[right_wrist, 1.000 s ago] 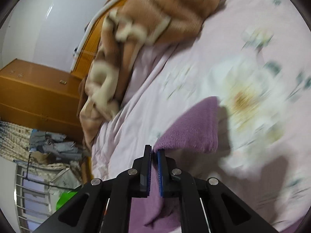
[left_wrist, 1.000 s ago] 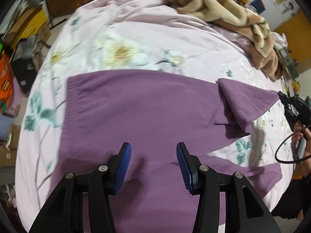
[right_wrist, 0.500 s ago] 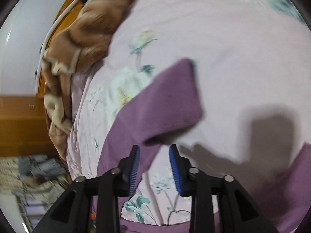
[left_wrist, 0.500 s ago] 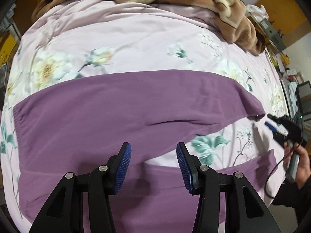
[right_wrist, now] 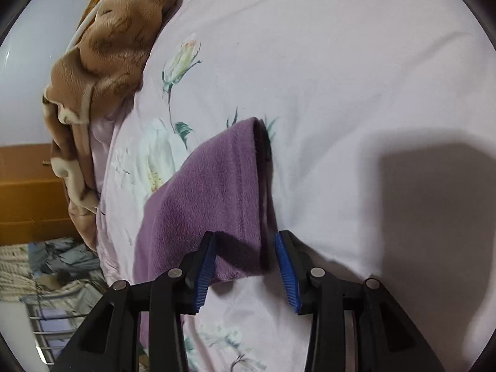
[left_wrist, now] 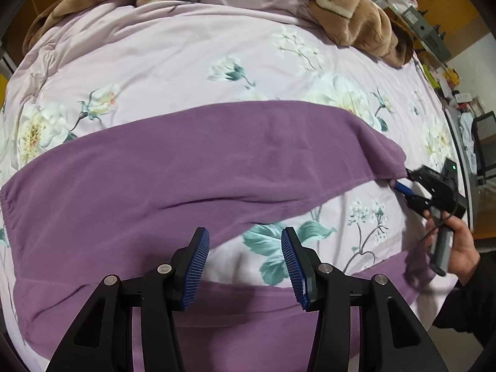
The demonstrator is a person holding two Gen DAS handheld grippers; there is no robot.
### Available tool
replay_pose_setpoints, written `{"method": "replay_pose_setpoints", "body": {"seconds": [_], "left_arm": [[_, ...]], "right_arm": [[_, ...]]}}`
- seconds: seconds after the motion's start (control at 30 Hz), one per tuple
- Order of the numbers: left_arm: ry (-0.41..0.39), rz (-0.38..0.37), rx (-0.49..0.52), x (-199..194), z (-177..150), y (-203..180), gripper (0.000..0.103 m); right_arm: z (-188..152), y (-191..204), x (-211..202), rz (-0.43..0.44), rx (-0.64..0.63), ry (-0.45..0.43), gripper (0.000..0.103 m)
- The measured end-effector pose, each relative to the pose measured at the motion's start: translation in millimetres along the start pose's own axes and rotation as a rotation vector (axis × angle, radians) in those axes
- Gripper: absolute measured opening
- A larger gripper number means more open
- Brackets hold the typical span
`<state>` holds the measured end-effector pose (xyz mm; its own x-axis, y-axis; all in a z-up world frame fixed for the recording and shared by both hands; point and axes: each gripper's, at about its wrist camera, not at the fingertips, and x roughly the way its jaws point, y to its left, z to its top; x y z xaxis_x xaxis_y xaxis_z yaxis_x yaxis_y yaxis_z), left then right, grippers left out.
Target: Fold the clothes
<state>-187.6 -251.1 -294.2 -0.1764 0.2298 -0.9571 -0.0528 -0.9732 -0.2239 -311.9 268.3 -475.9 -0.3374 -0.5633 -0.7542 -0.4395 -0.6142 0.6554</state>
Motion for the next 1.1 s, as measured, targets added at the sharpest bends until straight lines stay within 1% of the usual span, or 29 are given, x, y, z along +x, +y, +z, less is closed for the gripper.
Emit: {"method": "replay_pose_setpoints", "body": {"seconds": [0.1,0.17,0.2,0.23,0.3,0.33,0.43,0.57,0.63,0.67,0.73,0.77,0.83,0.87,0.97,1.03,1.1], "left_arm": [[0.005,0.008,0.009,1,2,-7,0.05],[0.009,0.01,0.006,3,4,-11,0.05],[0.011,0.01,0.005,4,5,-13,0.05],[0.013,0.009,0.006,5,6,-15,0.05],[0.014,0.008,0.019,5,9,-22,0.05],[0.014,0.008,0.029,5,10,-25,0.05],[0.012,0.008,0.049,5,14,-33,0.05],[0.002,0.0,0.047,5,20,-36,0.05],[0.004,-0.007,0.04,7,21,-37,0.05],[0.007,-0.008,0.042,8,20,-38,0.05],[0.015,-0.01,0.048,10,18,-40,0.05],[0.019,-0.011,0.054,11,17,-41,0.05],[0.025,-0.008,0.064,12,16,-42,0.05],[0.026,-0.006,0.066,12,16,-41,0.05],[0.022,0.0,0.062,13,16,-37,0.05],[0.021,0.0,0.045,14,14,-33,0.05],[0.027,-0.003,0.026,15,11,-30,0.05]], "right_arm": [[4,-4,1,0.019,0.019,-0.011,0.04],[0,5,1,-0.022,-0.01,-0.021,0.04],[-2,15,3,-0.068,-0.064,-0.019,0.028],[-2,23,5,-0.108,-0.116,-0.014,0.007],[3,31,8,-0.123,-0.15,-0.001,0.007],[5,33,2,-0.121,-0.155,-0.015,0.007],[16,40,-23,-0.135,-0.197,-0.065,0.007],[53,50,-56,-0.163,-0.283,-0.094,0.008],[67,54,-52,-0.165,-0.307,-0.038,0.015],[71,52,-49,-0.2,-0.312,0.003,0.017],[70,45,-51,-0.23,-0.302,0.036,0.026],[68,40,-54,-0.237,-0.291,0.051,0.028],[65,31,-66,-0.2,-0.269,0.018,0.033],[65,27,-71,-0.182,-0.259,0.001,0.034],[85,31,-71,-0.144,-0.265,-0.055,0.039],[99,35,-56,-0.079,-0.26,-0.014,0.04],[111,34,-25,-0.022,-0.205,0.11,0.04]]}}
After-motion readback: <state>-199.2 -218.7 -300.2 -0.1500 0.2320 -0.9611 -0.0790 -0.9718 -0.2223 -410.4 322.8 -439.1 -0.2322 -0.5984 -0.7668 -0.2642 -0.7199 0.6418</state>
